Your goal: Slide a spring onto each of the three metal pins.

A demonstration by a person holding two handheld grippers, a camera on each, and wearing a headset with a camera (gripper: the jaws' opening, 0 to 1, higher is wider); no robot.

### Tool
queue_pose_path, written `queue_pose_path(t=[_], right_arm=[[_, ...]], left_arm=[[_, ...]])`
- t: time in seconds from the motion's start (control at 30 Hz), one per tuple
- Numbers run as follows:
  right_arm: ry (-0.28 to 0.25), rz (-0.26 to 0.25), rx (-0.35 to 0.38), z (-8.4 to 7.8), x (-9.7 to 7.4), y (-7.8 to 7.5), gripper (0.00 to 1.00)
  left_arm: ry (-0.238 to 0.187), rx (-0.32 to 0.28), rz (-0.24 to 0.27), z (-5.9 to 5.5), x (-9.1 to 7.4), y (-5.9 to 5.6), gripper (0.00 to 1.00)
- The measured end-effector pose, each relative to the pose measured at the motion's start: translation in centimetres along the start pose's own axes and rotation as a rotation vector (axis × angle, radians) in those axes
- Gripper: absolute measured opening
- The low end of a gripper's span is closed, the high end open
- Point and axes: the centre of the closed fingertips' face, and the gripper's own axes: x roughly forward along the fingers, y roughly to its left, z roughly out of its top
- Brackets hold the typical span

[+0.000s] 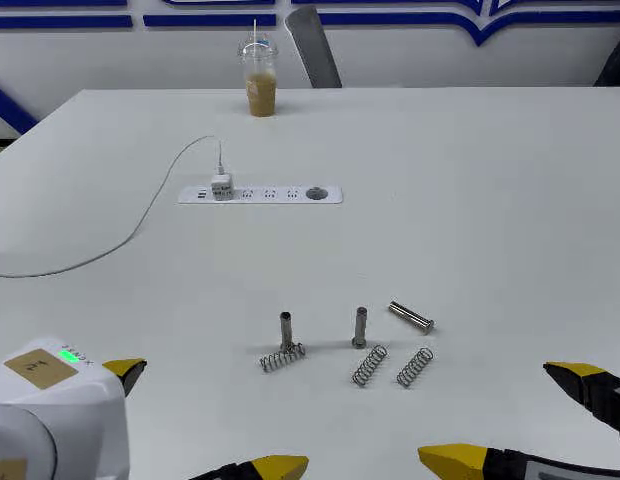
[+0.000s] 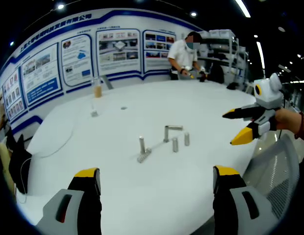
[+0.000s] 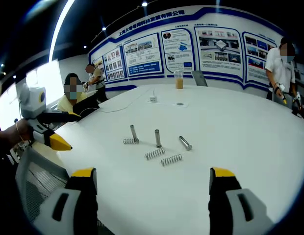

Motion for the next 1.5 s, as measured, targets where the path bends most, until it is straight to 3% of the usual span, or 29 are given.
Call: queue_pose_path(t=[0.9,1.5], right_arm=[[0.016,-0.012,-0.002,-0.4,0.0,-0.5,0.96],[0.047,0.001,-0.029,0.3,1.5,-1.8,0.93]], left_arm=[[0.019,-0.007,-0.003,-0.4,0.4,0.0,0.99],[0.015,-0.002,-0.007,-0.3,0.7,-0.1,0.97]])
